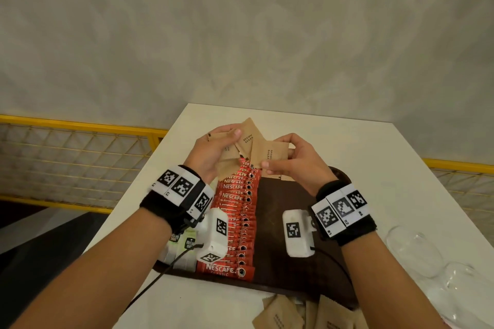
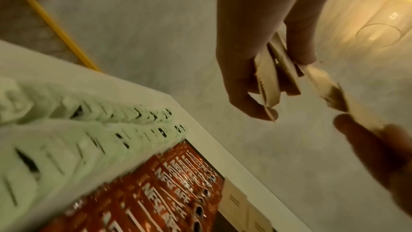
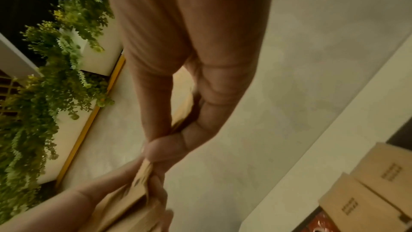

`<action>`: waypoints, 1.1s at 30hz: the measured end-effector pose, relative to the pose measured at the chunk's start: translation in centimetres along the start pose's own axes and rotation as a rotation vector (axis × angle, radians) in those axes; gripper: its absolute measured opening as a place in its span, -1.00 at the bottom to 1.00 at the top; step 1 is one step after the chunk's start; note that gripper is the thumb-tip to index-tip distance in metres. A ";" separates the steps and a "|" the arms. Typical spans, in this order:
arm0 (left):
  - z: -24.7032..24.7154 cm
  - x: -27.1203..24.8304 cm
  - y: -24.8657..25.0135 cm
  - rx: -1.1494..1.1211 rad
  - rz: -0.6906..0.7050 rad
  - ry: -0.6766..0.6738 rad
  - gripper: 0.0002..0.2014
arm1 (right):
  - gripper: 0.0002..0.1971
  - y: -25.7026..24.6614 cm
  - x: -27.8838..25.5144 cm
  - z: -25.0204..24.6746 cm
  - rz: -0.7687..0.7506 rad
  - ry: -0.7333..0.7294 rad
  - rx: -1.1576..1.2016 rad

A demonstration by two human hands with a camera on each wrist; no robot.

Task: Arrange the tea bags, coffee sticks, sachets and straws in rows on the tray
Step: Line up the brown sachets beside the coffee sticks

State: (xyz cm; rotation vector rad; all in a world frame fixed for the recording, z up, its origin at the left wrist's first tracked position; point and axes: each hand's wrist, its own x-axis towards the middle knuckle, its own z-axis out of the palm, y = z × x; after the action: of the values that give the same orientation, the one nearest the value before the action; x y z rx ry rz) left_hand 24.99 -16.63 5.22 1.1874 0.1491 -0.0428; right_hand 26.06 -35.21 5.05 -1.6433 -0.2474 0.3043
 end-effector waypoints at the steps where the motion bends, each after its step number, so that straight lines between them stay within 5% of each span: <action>1: -0.1 0.0 0.0 0.036 -0.004 -0.007 -0.54 | -0.60 -0.2 0.0 -0.2 -0.006 0.008 -0.011; 6: -0.5 -0.5 0.1 0.202 -0.044 -0.054 -0.72 | -0.79 -1.2 0.0 -1.2 -0.069 -0.067 -0.134; 12: -0.3 -0.8 0.6 0.268 -0.058 -0.109 -0.82 | -0.69 -3.0 1.1 -2.5 0.148 -0.340 -0.371; 18: 1.0 -0.9 0.3 0.295 -0.031 -0.199 -0.83 | -0.72 -4.3 2.3 -1.8 0.297 -0.419 -0.474; 28: 1.8 0.0 -0.4 0.149 -0.044 -0.095 -0.79 | -0.76 -1.4 2.0 -0.8 0.128 -0.200 -0.047; 33: 0.7 -0.1 0.0 -0.089 -0.058 -0.002 -0.83 | -0.67 0.5 3.7 -3.4 0.198 0.098 0.052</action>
State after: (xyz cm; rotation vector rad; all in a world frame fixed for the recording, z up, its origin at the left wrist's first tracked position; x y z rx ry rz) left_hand 24.99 -17.24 5.48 1.0939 0.1819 -0.0874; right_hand 30.72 -37.21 4.63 -1.6293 -0.0025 0.3756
